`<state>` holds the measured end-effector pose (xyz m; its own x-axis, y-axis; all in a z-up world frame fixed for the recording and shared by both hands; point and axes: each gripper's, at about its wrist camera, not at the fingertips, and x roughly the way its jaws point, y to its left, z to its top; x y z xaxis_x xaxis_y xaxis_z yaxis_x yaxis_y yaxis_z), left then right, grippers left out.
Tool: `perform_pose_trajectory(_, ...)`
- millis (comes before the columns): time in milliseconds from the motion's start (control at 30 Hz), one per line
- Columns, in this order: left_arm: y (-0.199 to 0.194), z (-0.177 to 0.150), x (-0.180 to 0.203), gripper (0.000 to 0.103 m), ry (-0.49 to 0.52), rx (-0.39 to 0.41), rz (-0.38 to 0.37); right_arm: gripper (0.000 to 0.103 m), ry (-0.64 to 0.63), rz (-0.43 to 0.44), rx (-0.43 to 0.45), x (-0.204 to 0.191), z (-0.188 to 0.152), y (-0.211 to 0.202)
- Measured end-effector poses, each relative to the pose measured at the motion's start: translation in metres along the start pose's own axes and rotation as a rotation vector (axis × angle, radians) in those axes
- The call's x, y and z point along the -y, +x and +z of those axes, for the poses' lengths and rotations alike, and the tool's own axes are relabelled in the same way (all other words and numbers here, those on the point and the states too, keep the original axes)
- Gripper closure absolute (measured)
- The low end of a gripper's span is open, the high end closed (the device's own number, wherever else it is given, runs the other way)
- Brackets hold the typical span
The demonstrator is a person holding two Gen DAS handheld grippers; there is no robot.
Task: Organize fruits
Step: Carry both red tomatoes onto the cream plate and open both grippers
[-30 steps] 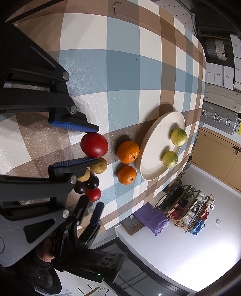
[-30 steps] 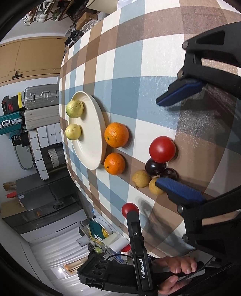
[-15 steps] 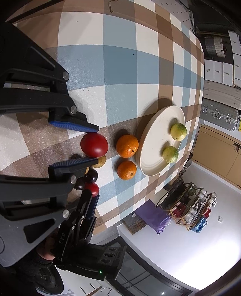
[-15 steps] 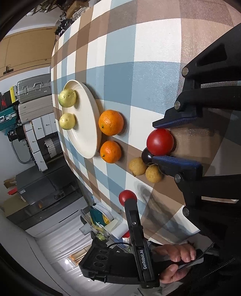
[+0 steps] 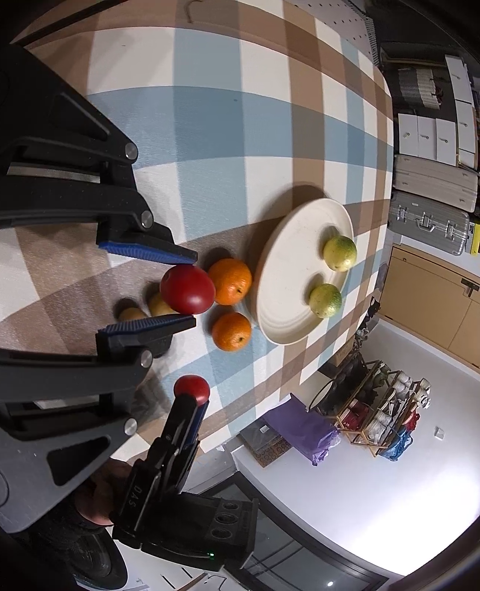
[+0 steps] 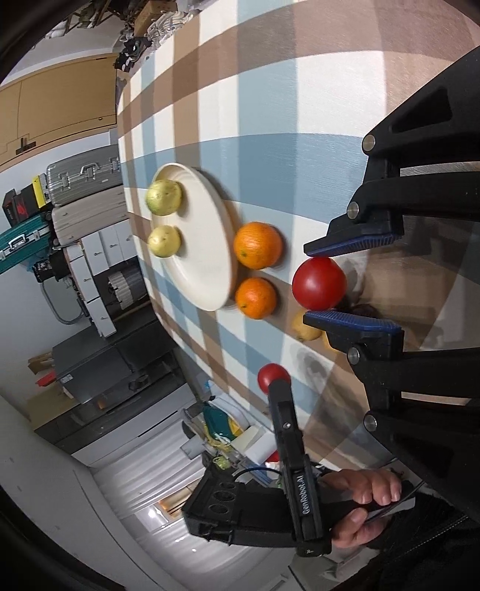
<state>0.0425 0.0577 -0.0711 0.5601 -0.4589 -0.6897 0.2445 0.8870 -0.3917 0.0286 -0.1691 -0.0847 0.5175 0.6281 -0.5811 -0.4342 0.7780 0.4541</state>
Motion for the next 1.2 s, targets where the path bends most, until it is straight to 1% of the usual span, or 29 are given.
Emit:
perform_pose_trajectory(200,0.01,0.024,0.006,0.079,0.023,-0.001,-0.012,0.073,-0.001,0.007,0.0,0.006,0.02,0.005)
perform_pose_trajectory(500,0.037,0.077,-0.004,0.079,0.001,0.015,-0.017,0.073,0.011,0.038,0.009,0.018,0.061,0.019)
perform_pose_trajectory(600,0.048,0.095,-0.009,0.079,-0.004,0.015,-0.008,0.073,0.012,0.048,0.005,0.022,0.076,0.029)
perform_pose_trajectory(900,0.087,0.141,-0.032,0.079,-0.031,-0.01,0.049,0.073,0.015,0.057,-0.02,0.033,0.12,0.069)
perform_pose_trajectory(1067,0.106,0.159,-0.046,0.079,-0.042,-0.022,0.066,0.073,0.026,0.043,-0.043,0.044,0.138,0.09)
perform_pose_trajectory(1200,0.121,0.17,-0.055,0.079,-0.046,-0.036,0.077,0.073,0.018,0.011,-0.065,0.051,0.149,0.108)
